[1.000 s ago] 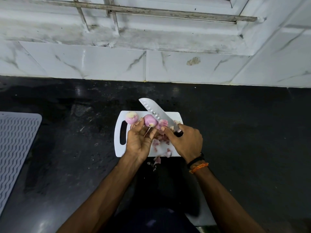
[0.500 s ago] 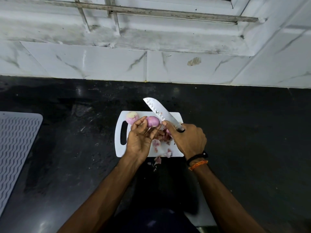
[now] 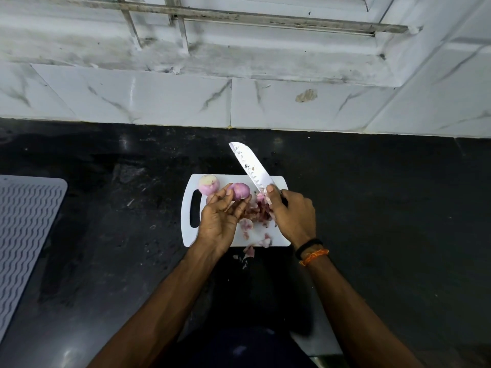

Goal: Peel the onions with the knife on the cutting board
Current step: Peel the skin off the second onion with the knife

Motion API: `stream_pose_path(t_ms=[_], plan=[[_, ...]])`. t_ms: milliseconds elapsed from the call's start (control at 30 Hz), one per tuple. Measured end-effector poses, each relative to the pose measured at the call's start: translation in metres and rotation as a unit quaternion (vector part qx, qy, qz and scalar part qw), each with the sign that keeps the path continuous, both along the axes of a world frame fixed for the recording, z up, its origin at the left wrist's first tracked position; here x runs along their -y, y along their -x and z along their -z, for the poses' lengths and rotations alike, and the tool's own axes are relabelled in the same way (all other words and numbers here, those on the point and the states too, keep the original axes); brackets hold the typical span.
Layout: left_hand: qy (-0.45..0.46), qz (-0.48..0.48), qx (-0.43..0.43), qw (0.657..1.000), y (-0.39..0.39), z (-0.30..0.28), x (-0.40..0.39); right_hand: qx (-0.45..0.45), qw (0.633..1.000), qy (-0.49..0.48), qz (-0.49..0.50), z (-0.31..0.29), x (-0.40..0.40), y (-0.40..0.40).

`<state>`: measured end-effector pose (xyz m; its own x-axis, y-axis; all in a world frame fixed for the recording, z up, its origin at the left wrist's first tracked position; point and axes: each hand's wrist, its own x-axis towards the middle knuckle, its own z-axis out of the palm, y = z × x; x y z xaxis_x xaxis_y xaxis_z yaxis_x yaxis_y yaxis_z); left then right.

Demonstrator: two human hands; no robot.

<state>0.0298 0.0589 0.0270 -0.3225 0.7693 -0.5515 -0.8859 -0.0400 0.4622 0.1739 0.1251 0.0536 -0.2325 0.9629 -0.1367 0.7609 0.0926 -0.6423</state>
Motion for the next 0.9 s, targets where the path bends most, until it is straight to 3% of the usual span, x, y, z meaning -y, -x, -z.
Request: stream_pose_path(t_ms=[333,700,900], plan=[[-0.012,-0.01,-0.008,1.0,0.002,-0.004,0.0,0.021,1.0,-0.011,-0.004,0.007,-0.002,-0.001],[-0.044,0.006,-0.033,0.998,-0.002,-0.007,-0.001,-0.079,0.993,0.089,-0.025,0.0,-0.002,0.0],[-0.052,0.014,-0.038,0.998,0.0,-0.003,-0.001,-0.065,0.997,0.046,-0.02,-0.006,0.001,0.004]])
